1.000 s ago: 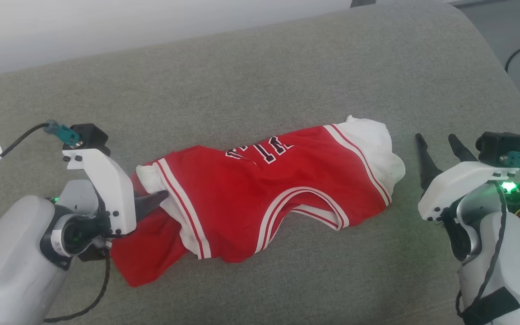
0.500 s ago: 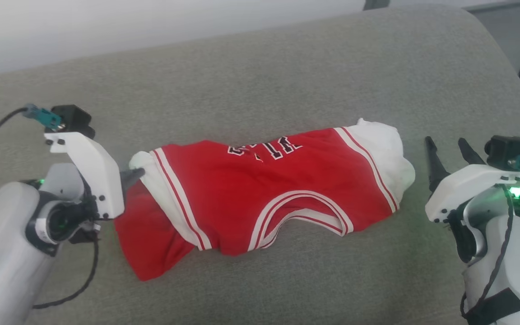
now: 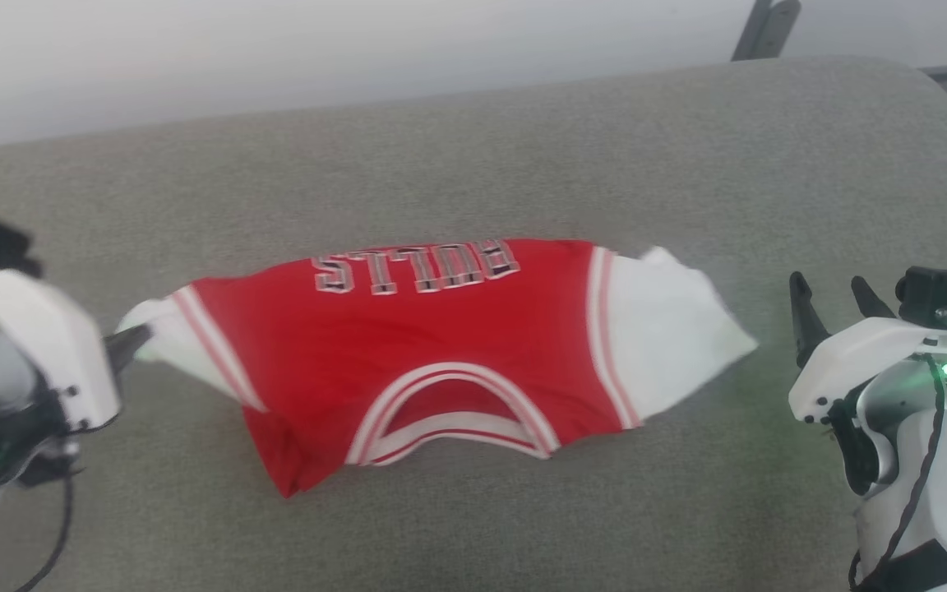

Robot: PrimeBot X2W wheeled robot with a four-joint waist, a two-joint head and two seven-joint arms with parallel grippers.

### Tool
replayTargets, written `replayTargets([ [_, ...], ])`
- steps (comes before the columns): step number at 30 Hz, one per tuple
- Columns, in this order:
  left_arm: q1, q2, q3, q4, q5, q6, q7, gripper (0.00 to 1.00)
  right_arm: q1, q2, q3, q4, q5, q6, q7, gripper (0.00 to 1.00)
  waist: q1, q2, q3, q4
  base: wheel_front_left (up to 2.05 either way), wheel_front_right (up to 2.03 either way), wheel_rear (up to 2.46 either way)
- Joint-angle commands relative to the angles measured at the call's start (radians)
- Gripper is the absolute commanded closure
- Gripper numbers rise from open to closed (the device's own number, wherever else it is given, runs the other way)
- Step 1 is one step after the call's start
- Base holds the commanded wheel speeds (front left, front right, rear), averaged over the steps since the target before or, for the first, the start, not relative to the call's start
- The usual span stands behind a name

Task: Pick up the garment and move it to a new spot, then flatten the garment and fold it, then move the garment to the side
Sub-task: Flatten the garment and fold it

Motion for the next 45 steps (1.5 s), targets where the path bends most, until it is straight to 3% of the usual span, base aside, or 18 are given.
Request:
replayTargets([
  [1,0.041,0.019,0.024,0.003,-0.023,0.014,-0.015,1.0,0.014,0.001,-0.002,-0.002,-0.005,0.0,0.003,0.0,0.0,0.0,-0.003,0.013,0.0,0.0,0.0],
  [4,0.09,0.035,0.05,0.032,-0.031,0.015,-0.041,1.0,0.017,0.001,0.001,-0.003,0.0,0.0,0.008,0.0,0.0,0.0,0.0,0.02,0.0,0.0,0.0],
  [9,0.125,0.019,0.057,0.134,-0.048,-0.022,-0.073,1.0,0.009,0.001,0.009,0.001,0.008,0.0,0.011,0.0,0.0,0.0,0.008,0.024,0.0,0.0,0.0],
  [18,0.061,-0.004,0.057,0.244,-0.046,-0.077,-0.099,1.0,0.002,0.001,0.025,0.01,0.017,0.0,0.004,0.0,0.0,0.0,0.013,0.019,0.0,0.0,0.0],
  [24,-0.03,-0.016,0.016,0.106,-0.005,-0.081,-0.058,1.0,0.016,0.001,0.02,0.012,0.013,0.0,0.0,0.0,0.0,0.0,0.003,0.017,0.0,0.0,0.0],
  [32,-0.117,-0.1,-0.122,-0.103,0.051,-0.056,0.049,1.0,-0.002,0.001,0.051,0.02,0.034,0.0,-0.006,0.0,0.0,0.0,0.013,-0.018,0.0,0.0,0.0],
  [39,-0.09,-0.175,-0.24,-0.094,0.08,-0.072,0.094,1.0,-0.025,0.001,0.079,0.039,0.061,0.0,-0.022,0.0,0.0,0.0,0.04,-0.06,0.0,0.0,0.0],
  [40,-0.084,-0.181,-0.252,-0.075,0.082,-0.079,0.095,0.9,-0.029,0.001,0.082,0.044,0.063,0.0,-0.026,0.0,0.0,0.0,0.044,-0.065,0.0,0.0,0.0],
  [41,-0.08,-0.186,-0.263,-0.056,0.088,-0.089,0.093,0.64,-0.031,0.001,0.085,0.049,0.065,0.0,-0.031,0.0,0.0,0.0,0.046,-0.068,0.0,0.0,0.0],
  [43,-0.076,-0.199,-0.278,-0.018,0.088,-0.105,0.091,0.45,-0.033,0.001,0.09,0.06,0.069,0.0,-0.037,0.0,0.0,0.0,0.048,-0.073,0.0,0.0,0.0],
  [44,-0.075,-0.203,-0.28,-0.004,0.086,-0.11,0.087,0.08,-0.036,0.001,0.092,0.064,0.07,0.0,-0.04,0.0,0.0,0.0,0.048,-0.075,0.0,0.0,0.0],
  [45,-0.077,-0.203,-0.281,0.008,0.085,-0.118,0.086,0.0,-0.039,0.001,0.093,0.066,0.071,0.0,-0.044,0.0,0.0,0.0,0.047,-0.076,0.0,0.0,0.0],
])
